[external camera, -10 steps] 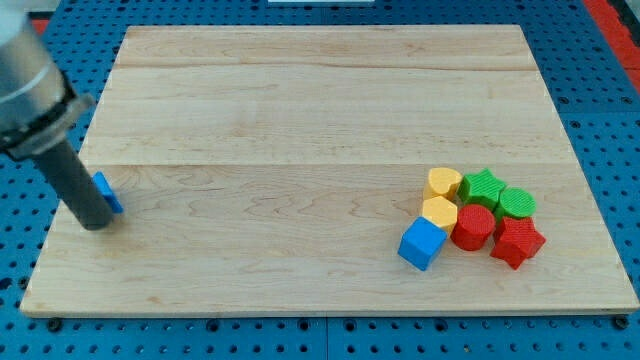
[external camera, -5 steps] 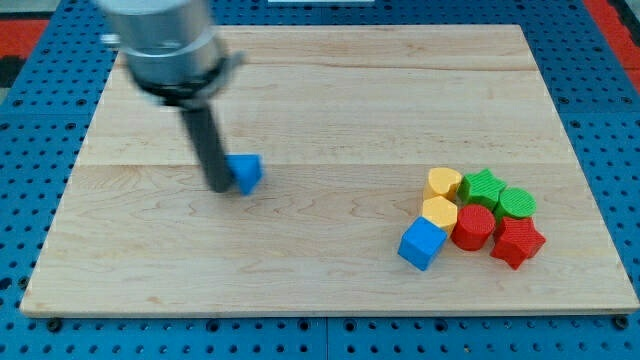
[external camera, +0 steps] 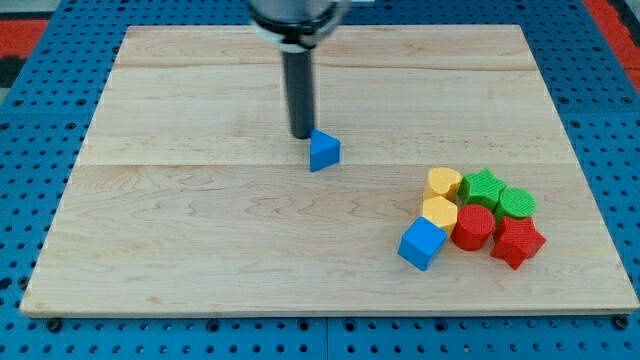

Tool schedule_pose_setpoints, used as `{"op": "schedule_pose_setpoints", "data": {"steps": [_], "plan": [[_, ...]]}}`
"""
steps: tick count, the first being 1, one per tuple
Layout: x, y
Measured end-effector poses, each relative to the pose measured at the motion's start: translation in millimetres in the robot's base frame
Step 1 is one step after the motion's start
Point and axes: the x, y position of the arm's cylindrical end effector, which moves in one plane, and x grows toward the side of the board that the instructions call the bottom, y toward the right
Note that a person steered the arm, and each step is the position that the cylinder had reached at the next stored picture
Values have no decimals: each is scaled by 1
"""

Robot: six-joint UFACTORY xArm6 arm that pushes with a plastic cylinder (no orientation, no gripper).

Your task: Move the blue triangle parallel to the yellow heart

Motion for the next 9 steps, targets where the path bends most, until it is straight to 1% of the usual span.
{"op": "schedule_pose_setpoints", "data": {"steps": [1,2,3,8,9], "plan": [[38,63],[13,69],[-15,64],[-22,78],[-23,35]]}}
